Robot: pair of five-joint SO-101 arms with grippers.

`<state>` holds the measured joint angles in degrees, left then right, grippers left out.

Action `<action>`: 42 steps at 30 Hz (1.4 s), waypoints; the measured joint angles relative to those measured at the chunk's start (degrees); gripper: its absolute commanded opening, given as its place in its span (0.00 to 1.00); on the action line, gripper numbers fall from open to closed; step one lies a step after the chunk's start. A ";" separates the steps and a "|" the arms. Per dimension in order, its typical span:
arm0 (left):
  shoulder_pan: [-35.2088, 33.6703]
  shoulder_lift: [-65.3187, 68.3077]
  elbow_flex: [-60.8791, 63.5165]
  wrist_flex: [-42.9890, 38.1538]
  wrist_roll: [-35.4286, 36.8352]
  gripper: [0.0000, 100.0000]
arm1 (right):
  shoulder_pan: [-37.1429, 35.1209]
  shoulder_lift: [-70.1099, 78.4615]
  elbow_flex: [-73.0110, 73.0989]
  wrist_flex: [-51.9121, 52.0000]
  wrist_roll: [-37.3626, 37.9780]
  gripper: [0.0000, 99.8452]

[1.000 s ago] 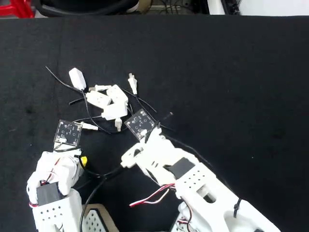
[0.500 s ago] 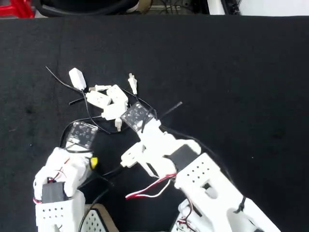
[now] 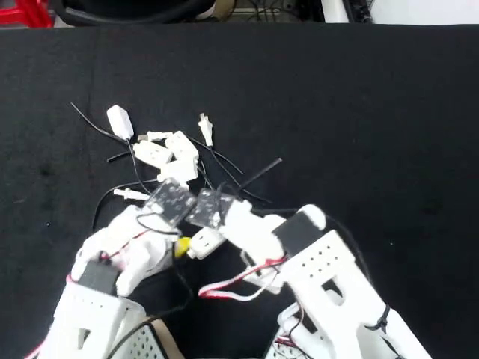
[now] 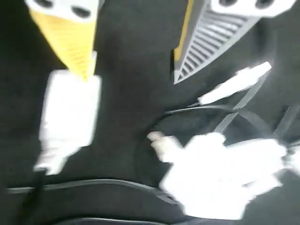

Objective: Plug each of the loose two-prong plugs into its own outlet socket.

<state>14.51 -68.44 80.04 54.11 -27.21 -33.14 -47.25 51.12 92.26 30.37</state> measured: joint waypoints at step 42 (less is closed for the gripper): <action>9.41 42.73 -16.44 0.18 6.95 0.27 | 22.68 0.00 -1.05 -4.57 8.44 0.01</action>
<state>23.91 -25.71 63.60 54.29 -20.26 -10.46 -47.25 50.07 87.69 38.81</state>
